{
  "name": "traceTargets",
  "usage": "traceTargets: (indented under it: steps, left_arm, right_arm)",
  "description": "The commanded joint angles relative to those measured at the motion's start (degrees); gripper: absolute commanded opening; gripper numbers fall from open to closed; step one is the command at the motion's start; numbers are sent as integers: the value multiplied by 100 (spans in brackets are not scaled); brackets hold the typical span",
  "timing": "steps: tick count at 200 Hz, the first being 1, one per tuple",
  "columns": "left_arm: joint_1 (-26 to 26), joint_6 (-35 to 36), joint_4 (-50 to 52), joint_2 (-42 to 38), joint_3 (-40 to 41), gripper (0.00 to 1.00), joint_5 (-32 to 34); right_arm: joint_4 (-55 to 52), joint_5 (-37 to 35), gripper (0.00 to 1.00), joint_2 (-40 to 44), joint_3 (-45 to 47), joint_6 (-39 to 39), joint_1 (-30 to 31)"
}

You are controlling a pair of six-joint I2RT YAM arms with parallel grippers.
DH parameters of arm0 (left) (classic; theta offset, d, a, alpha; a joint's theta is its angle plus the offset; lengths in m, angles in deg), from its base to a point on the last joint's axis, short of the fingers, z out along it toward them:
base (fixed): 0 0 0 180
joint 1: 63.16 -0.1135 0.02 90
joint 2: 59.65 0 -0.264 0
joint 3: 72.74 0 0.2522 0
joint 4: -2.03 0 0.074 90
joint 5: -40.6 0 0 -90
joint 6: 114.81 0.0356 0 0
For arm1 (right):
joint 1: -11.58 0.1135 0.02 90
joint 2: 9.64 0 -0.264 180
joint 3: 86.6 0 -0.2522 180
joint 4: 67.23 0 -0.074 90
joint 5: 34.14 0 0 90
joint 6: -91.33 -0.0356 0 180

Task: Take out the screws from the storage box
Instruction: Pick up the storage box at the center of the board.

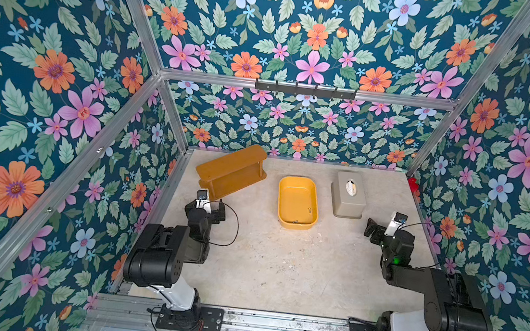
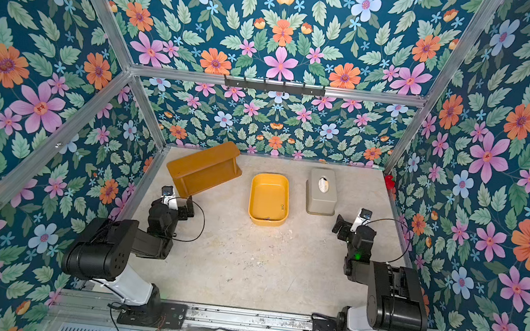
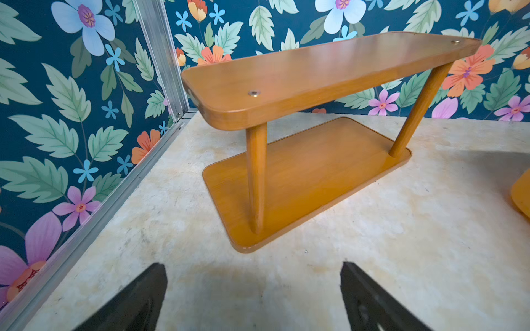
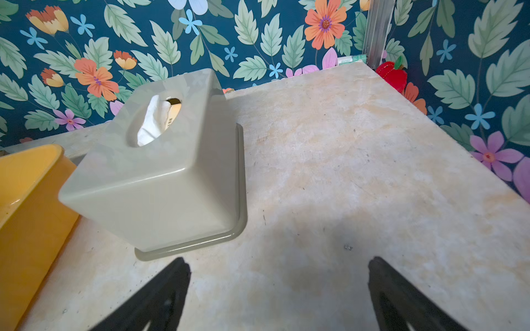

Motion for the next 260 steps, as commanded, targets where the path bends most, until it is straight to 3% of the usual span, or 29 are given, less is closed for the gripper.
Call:
traceTargets:
  steps: [1, 200, 216, 236, 260]
  left_arm:
    - [-5, -43, -127, -14, -3, 99, 3]
    - [-16, -35, -145, -18, 14, 99, -5]
    - [140, 47, 128, -439, -45, 99, 395]
    - [405, -368, 2301, -1234, -850, 99, 1315]
    - [514, -1402, 3176, -1568, -1223, 99, 1249]
  right_arm:
    - [141, 13, 100, -4, -15, 37, 2]
    - [174, -14, 100, -3, -4, 29, 3]
    - [254, -114, 100, 328, 147, -3, 9]
    - [-1318, -348, 100, 1527, -137, 23, 157]
    - [-3484, -21, 100, 2350, -918, -447, 544]
